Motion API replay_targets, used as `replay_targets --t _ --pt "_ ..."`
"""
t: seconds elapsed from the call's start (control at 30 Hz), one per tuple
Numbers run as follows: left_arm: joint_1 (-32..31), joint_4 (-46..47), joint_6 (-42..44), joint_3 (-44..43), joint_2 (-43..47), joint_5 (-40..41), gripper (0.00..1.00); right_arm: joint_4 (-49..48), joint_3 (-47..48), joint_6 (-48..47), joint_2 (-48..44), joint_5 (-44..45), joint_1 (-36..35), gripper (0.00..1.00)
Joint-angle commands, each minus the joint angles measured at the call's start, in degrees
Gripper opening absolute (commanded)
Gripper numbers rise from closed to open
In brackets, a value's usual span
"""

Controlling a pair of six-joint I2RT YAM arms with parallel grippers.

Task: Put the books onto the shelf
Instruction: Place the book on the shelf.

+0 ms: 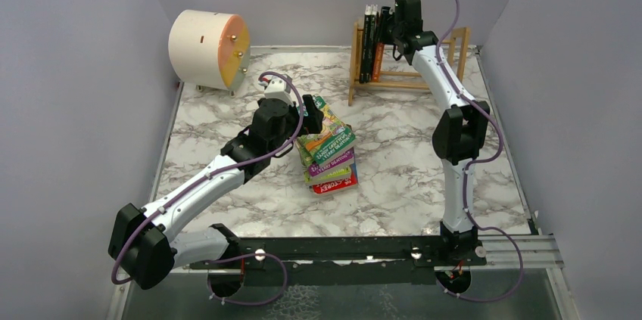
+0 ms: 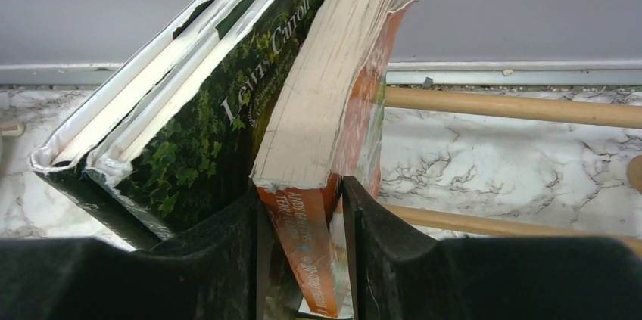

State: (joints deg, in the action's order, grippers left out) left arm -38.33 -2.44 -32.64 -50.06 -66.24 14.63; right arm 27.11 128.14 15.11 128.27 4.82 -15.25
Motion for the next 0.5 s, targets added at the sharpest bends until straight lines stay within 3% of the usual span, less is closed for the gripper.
replay_targets --t 0.0,0.47 --pt "0.27 0.73 0.04 0.07 0.06 0.90 0.98 -4.22 -0.71 1.49 -1.38 -2.64 -0.05 0.38" --pt "0.27 0.77 -0.34 0.55 0.53 0.74 0.98 -4.95 -2.55 2.22 -4.77 -0.46 -0.05 0.42"
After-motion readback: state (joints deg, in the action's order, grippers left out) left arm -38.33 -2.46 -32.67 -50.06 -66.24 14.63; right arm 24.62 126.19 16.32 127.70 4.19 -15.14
